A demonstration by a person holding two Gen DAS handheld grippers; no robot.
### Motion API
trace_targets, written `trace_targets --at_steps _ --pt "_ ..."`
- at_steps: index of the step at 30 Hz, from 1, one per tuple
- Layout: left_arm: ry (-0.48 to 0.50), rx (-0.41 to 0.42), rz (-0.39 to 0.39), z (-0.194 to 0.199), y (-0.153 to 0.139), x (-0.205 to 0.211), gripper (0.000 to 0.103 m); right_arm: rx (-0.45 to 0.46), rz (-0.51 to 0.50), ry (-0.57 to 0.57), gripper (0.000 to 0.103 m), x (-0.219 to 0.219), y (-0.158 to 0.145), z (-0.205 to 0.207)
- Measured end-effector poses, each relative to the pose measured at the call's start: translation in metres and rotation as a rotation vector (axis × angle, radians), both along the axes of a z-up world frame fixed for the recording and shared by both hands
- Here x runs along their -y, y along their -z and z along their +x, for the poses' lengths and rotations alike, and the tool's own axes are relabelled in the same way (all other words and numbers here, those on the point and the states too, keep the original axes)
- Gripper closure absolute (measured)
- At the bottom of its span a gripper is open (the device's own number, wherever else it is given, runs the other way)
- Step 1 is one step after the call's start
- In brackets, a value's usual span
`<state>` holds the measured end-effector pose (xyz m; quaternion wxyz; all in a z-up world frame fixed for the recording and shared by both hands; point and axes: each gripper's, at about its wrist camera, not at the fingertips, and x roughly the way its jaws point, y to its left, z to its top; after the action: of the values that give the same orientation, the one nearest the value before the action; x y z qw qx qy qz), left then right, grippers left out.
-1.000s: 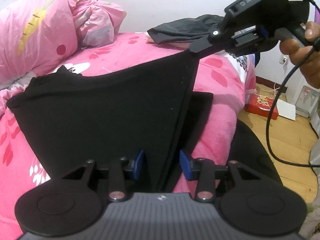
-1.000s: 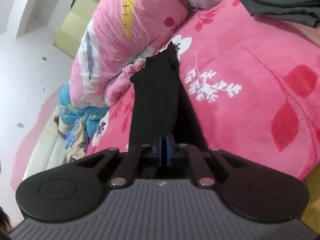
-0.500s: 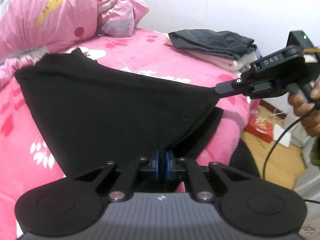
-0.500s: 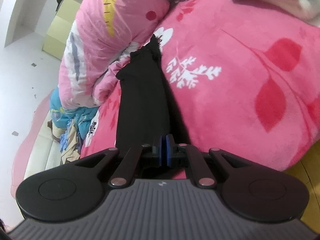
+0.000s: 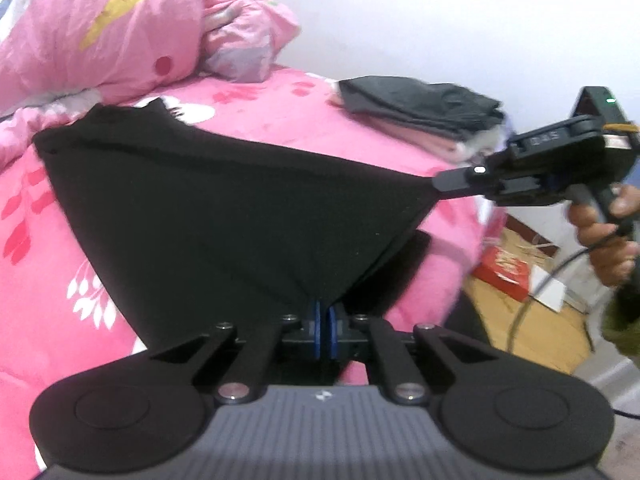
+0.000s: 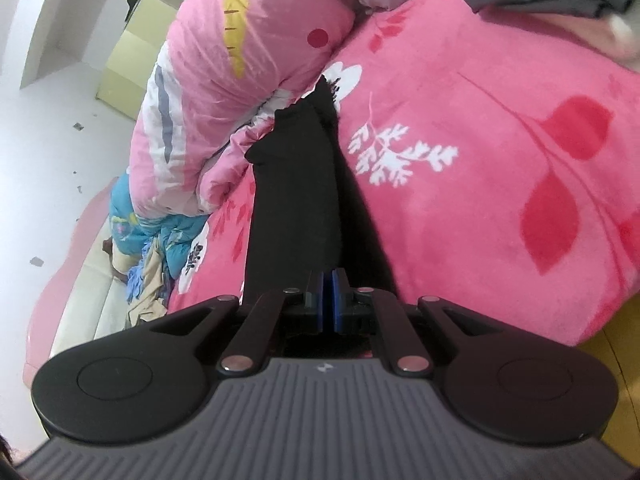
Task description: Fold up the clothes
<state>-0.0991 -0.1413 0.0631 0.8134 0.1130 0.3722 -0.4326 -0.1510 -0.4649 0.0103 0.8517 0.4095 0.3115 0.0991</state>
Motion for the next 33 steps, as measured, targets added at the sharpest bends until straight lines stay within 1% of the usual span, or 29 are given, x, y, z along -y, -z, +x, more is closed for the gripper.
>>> trace_targets --at_steps 1,3,5,7,9,11,13,14,15,17,19,20,21,22,23,25,27,29,31,32,33 --pt "0.008 -0.001 0.000 -0.002 -0.002 -0.001 0.099 0.011 -0.004 0.001 0.100 0.000 -0.002 -0.003" --pt "0.027 -0.014 0.020 -0.004 0.003 0.002 0.099 0.026 -0.020 -0.001 0.100 -0.001 -0.006 -0.008" --pt "0.041 -0.019 0.067 -0.006 0.016 0.009 0.099 0.010 -0.034 0.001 0.100 -0.001 -0.002 -0.011" --pt "0.060 0.038 0.131 -0.012 0.028 0.019 0.098 -0.028 -0.049 0.008 0.100 -0.001 0.008 -0.009" --pt "0.073 0.072 0.159 -0.016 0.031 0.025 0.098 -0.068 -0.053 0.012 0.100 0.000 0.021 -0.005" --pt "0.085 0.099 0.180 -0.019 0.033 0.028 0.097 -0.077 -0.071 0.016 0.100 0.000 0.024 -0.003" --pt "0.090 0.113 0.193 -0.022 0.035 0.028 0.092 -0.063 -0.111 0.014 0.100 -0.002 0.021 -0.003" --pt "0.096 0.106 0.199 -0.023 0.036 0.027 0.089 -0.060 -0.129 0.011 0.100 -0.004 0.020 -0.003" --pt "0.103 0.100 0.203 -0.026 0.036 0.025 0.083 -0.065 -0.156 0.006 0.100 -0.006 0.020 -0.002" --pt "0.121 0.104 0.222 -0.035 0.036 0.017 0.078 -0.082 -0.206 -0.004 0.100 -0.011 0.024 -0.001" --pt "0.120 0.091 0.241 -0.042 0.034 0.005 0.076 -0.091 -0.249 -0.014 0.100 -0.016 0.027 0.000" --pt "0.109 0.071 0.240 -0.043 0.032 -0.002 0.076 -0.087 -0.260 -0.017 0.100 -0.016 0.027 0.000" --pt "0.093 0.056 0.235 -0.042 0.029 -0.009 0.072 -0.083 -0.270 -0.020 0.099 -0.017 0.025 -0.001" --pt "0.065 0.045 0.229 -0.041 0.026 -0.017 0.068 -0.081 -0.279 -0.022 0.099 -0.017 0.024 0.000" --pt "0.023 0.038 0.215 -0.039 0.021 -0.026 0.067 -0.080 -0.282 -0.023 0.099 -0.017 0.024 0.000" --pt "-0.046 0.018 0.174 -0.033 0.013 -0.040 0.064 -0.079 -0.293 -0.026 0.098 -0.018 0.024 0.000" --pt "-0.125 -0.020 0.129 -0.020 0.010 -0.051 0.062 -0.081 -0.295 -0.023 0.098 -0.019 0.023 0.001" --pt "-0.201 -0.109 0.099 -0.002 0.018 -0.059 0.061 -0.081 -0.296 -0.020 0.097 -0.019 0.023 0.000" --pt "-0.265 -0.206 0.069 0.017 0.029 -0.066 0.062 -0.082 -0.299 -0.017 0.097 -0.020 0.024 0.001" --pt "-0.287 -0.242 0.050 0.023 0.034 -0.069 0.064 -0.083 -0.300 -0.015 0.097 -0.021 0.024 0.001" --pt "-0.303 -0.256 0.031 0.025 0.037 -0.071 0.065 -0.083 -0.301 -0.014 0.097 -0.021 0.024 0.001"
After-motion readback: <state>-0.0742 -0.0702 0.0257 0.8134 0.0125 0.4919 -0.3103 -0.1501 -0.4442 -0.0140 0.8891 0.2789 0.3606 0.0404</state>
